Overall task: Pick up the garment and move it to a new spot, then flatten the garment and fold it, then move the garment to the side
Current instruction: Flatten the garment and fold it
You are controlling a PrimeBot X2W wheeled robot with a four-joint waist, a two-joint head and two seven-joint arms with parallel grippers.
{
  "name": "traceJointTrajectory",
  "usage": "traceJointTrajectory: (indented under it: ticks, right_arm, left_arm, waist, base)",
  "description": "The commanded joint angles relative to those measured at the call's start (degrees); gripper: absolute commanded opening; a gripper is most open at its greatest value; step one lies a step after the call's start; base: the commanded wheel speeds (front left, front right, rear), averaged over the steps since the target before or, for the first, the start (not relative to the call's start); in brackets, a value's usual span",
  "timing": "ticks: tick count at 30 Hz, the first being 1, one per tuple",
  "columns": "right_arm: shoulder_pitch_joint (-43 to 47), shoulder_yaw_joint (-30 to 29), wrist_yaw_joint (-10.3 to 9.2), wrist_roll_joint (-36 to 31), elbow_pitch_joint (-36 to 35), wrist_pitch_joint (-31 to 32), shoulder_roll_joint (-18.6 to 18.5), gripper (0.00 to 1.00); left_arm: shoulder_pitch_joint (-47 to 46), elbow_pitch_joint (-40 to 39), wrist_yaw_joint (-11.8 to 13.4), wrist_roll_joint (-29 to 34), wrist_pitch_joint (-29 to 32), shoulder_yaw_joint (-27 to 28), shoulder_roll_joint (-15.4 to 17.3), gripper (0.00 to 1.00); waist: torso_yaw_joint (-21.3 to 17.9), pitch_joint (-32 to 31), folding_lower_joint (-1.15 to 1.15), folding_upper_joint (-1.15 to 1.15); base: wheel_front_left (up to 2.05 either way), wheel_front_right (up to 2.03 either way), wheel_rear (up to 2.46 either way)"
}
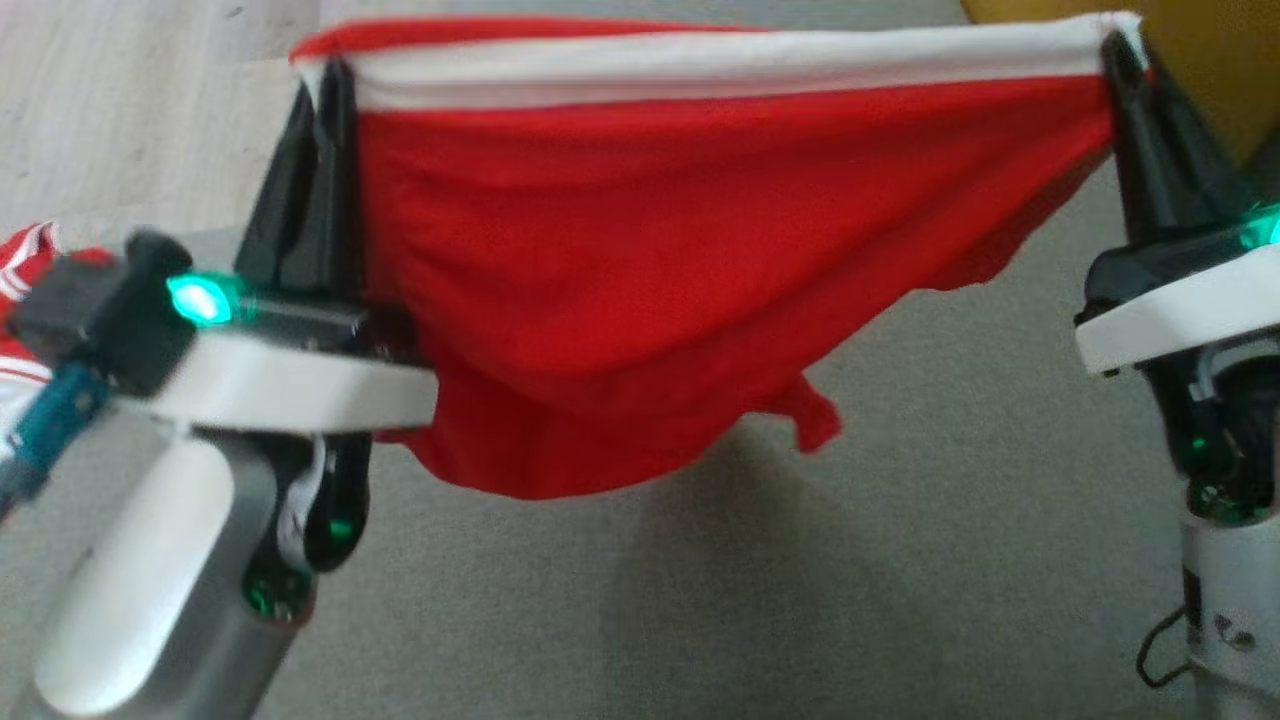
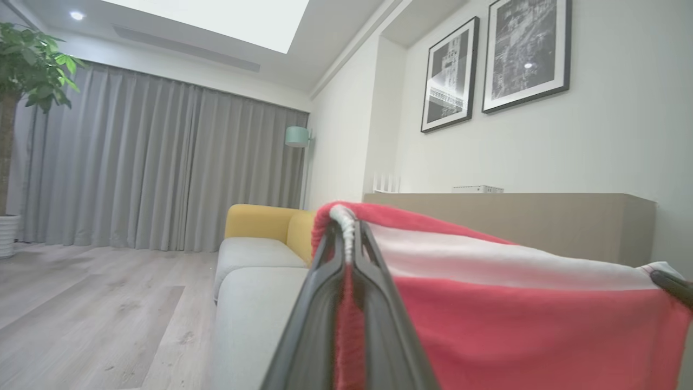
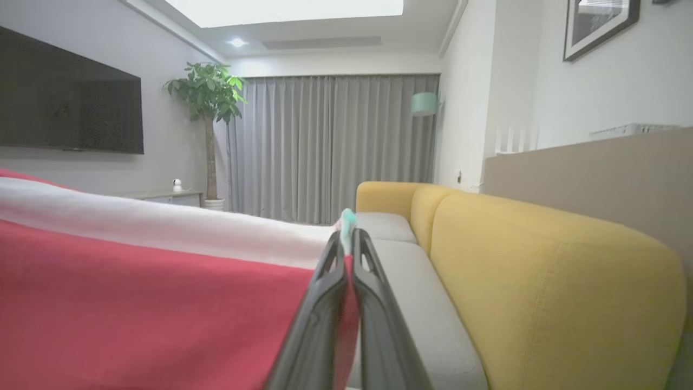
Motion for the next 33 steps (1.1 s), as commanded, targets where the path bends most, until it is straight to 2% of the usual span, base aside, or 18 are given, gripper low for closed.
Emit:
traceJointTrajectory:
  ticks: [1, 5, 9, 10, 16, 22, 26, 33]
  right_arm:
    - [-0.96, 0.44, -0.04, -0.55, -3.41, 1.35, 1.01, 0.0]
    - [-1.38, 0.25, -0.04, -2.51, -3.58, 3.21, 1.93, 0.0]
    - [-6.01, 0.75, -0.04, -3.57, 2.13, 1.47, 3.63, 0.0]
    - [-6.01, 0.75, -0.04, -3.57, 2.13, 1.47, 3.63, 0.0]
    - [-20.9, -0.06, -0.04, -9.14, 13.01, -6.09, 5.48, 0.0]
    - [-30.19, -1.43, -0.04, -12.3, 18.08, -12.91, 7.0, 0.0]
    - [-26.9, 0.18, -0.04, -12.0, 19.9, -15.21, 7.6, 0.0]
    - [-14.17, 0.57, -0.04, -10.18, 21.22, -17.57, 7.83, 0.0]
  left_arm:
    - [-4.86, -1.67, -0.06, -0.08, 1.35, 3.27, 2.3, 0.0]
    - [-8.3, 1.18, -1.19, -3.89, 4.15, 3.86, 0.8, 0.0]
    - [-13.7, 7.66, -3.95, -4.36, 5.69, 2.89, 0.59, 0.0]
    - [-13.7, 7.66, -3.95, -4.36, 5.69, 2.89, 0.59, 0.0]
    - [-26.68, 18.7, -7.99, -3.89, 4.23, 3.19, -1.68, 0.0]
    - [-35.42, 24.65, -9.9, -2.96, -0.58, 3.9, -4.9, 0.0]
    - [-31.1, 26.52, -10.71, -5.1, -3.47, 3.81, -7.15, 0.0]
    - [-15.67, 27.43, -10.92, -8.85, -7.9, 3.17, -9.47, 0.0]
  waist:
    - [-0.41, 0.71, 0.02, 0.0]
    - [-1.15, 3.87, 0.02, 0.0]
    - [-2.2, 8.4, 0.02, 0.0]
    - [-2.2, 8.4, 0.02, 0.0]
    - [-3.72, 13.55, 0.02, 0.0]
    - [-4.38, 16.23, 0.02, 0.0]
    - [-4.38, 17.65, 0.02, 0.0]
    - [-4.18, 18.2, 0.02, 0.0]
  base:
    - [0.0, 0.0, 0.0]
    - [0.0, 0.0, 0.0]
    - [0.0, 0.0, 0.0]
    - [0.0, 0.0, 0.0]
    - [0.0, 0.0, 0.0]
    - [0.0, 0.0, 0.0]
    - [0.0, 0.0, 0.0]
    - [0.0, 0.0, 0.0]
